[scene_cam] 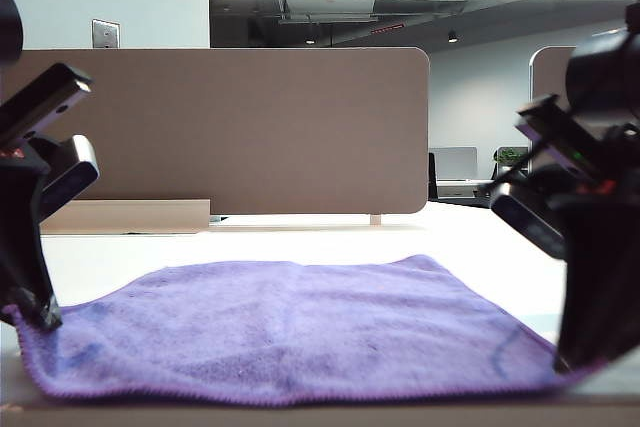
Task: Fold the bottom of the cloth upward, then fold it vertically to form a square shape.
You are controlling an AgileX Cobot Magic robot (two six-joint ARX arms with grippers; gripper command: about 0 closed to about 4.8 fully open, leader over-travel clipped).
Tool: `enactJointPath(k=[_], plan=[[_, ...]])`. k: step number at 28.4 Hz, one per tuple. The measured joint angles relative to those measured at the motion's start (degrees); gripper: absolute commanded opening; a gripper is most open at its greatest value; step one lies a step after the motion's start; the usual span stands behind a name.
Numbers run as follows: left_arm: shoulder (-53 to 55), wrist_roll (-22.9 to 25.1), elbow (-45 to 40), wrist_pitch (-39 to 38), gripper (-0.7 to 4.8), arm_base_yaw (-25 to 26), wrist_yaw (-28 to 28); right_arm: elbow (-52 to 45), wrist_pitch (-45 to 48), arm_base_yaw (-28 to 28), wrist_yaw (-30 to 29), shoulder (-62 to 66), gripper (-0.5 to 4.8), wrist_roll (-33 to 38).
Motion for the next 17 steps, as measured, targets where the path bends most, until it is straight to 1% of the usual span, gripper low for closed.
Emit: enactJointPath(k=[3,8,13,17], plan=[[-0.96,-0.61,0.0,-0.66,-0.05,-2.36,-0.46,-2.6,0.11,0.76,-0.02,-1.81,-0.01,-0.04],[-3.3,-3.08,0.0,-0.92,-0.05,-6.86,-3.04,-4.22,0.17,0.94,0.22,-6.01,-0.01,0.04],[-5.55,-4.48,-0.04,-0.13,-0.05,-7.28,-3.48,-4.2,1.27,0.96,0.02,-8.44,-0.01,1.29],[-7.69,-6.14,-0.07,3.21,-0.05,-7.28,-4.42,-4.2,4.2,0.96,-2.03,-8.79,-0.01,2.71]])
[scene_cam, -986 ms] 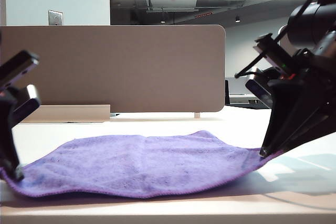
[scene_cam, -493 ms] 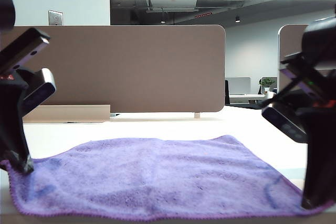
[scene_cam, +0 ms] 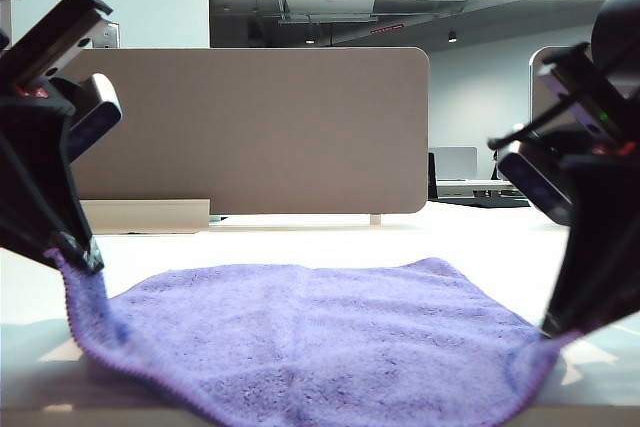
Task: Fold the bottom of the cloth upward, then fold it vertically to form a square shape.
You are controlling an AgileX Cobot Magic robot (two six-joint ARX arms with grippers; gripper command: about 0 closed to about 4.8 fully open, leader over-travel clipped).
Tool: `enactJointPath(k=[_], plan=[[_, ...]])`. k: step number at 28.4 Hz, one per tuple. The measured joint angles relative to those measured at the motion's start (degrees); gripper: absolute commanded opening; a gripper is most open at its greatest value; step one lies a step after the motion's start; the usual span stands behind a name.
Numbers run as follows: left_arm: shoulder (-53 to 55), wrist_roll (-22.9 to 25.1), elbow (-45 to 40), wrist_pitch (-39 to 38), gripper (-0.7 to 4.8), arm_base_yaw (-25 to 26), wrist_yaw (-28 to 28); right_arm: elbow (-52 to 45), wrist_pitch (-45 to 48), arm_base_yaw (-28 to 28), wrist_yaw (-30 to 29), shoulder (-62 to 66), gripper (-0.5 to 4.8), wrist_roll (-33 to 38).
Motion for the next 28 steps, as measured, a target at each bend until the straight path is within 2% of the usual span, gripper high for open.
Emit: enactJointPath(k=[4,15,20,24,28], plan=[[-0.37,-0.94,0.0,1.68,-0.05,0.0,-2.69,0.02,3.21,0.0,-1.53,0.0,-0.01,1.95],[-0.39,-5.42,-0.02,12.11,-0.05,0.0,-4.39,0.22,13.22,0.0,-3.96,0.02,-0.01,9.18],[-0.39,-7.96,-0.02,14.45,-0.05,0.09,-7.08,0.24,19.87,-0.02,-4.33,0.02,-0.01,14.8],[-0.39,-10.84,-0.02,14.73,-0.05,0.61,-7.8,0.48,23.23,0.0,-4.39,0.02,-0.01,18.93],[-0.39,-15.93,-0.02,16.41,-0.05,2.34,-8.22,0.52,27.69,0.0,-4.39,0.02,-0.02,23.76]])
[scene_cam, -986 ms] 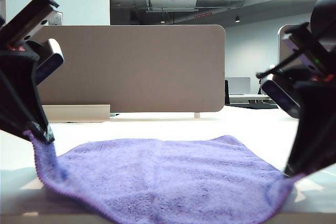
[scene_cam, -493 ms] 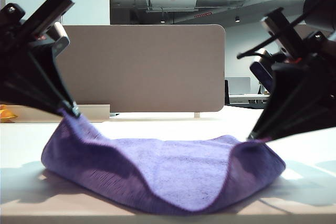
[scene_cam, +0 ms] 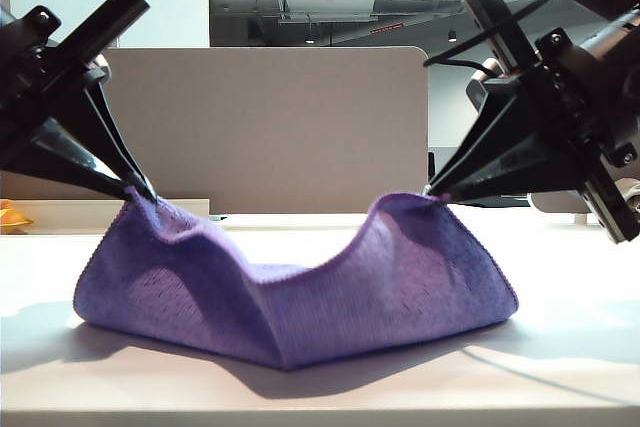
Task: Fold the bottom of the cloth upward, then fold it vertically to form a square shape.
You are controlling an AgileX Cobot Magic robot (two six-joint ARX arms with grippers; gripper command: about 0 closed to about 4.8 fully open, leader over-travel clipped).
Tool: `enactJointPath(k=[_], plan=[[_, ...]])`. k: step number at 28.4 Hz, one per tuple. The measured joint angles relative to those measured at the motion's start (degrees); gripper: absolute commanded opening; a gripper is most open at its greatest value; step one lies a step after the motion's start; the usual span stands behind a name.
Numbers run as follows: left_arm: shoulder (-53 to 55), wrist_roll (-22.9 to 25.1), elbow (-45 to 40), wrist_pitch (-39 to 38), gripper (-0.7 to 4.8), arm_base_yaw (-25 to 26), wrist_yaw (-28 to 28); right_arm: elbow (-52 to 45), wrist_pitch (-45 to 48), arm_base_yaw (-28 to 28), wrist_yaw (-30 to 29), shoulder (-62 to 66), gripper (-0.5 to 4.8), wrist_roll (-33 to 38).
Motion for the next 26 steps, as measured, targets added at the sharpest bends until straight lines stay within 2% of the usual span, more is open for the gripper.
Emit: enactJointPath(k=[5,9,12,18,22,26], plan=[[0.0,-3.56,0.0,2.4,-0.05,4.28,2.03,0.33,2.38,-0.11,0.09,0.02,-0.02,3.74],[0.0,-4.83,0.0,2.93,-0.05,8.59,6.64,2.4,2.8,-0.15,0.11,0.15,-0.02,5.62],[0.0,-5.16,0.11,2.93,-0.05,10.73,7.76,4.22,2.78,-0.2,0.11,0.9,-0.02,6.84],[3.93,-5.92,1.4,4.0,-0.05,12.02,10.6,8.2,2.8,-0.28,0.15,5.46,-0.02,8.57],[9.25,-5.62,5.44,4.0,-0.05,12.02,12.22,9.44,2.1,-0.37,0.35,7.41,-0.02,8.76],[14.25,-5.09,11.61,4.48,-0.05,12.52,12.52,10.19,1.77,-4.5,1.44,7.69,-0.02,8.79]])
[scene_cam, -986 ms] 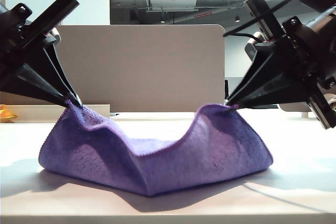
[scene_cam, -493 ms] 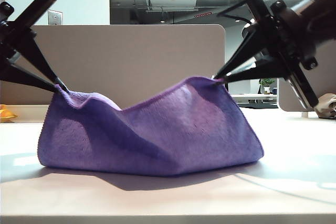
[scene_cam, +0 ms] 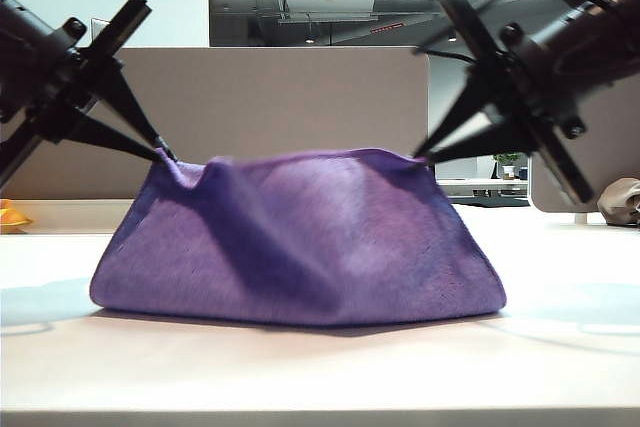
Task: Fold the bottom of the cloth upward, then fold it vertically to form a square shape.
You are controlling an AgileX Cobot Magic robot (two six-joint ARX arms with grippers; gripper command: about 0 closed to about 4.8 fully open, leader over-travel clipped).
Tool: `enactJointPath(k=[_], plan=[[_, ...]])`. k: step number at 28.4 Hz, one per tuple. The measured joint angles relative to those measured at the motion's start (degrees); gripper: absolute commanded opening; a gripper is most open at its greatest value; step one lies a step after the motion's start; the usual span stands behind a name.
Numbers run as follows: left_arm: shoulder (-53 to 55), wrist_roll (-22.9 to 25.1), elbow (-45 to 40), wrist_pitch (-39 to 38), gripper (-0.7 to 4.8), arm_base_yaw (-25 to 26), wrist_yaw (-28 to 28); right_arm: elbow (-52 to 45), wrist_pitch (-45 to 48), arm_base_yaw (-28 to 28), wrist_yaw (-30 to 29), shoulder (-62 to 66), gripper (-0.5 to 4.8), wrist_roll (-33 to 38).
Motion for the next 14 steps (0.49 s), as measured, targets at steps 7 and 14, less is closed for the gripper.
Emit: enactJointPath(k=[7,14], plan=[[4.76,0.35,2.21,0.22,-0.05,1.77,0.39,0.02,-1.33,-5.25,-1.16,0.44,-0.02,0.0],[8.76,0.46,2.27,0.04,-0.05,5.16,2.51,2.75,-1.79,-6.93,-3.98,5.86,-0.02,1.31]])
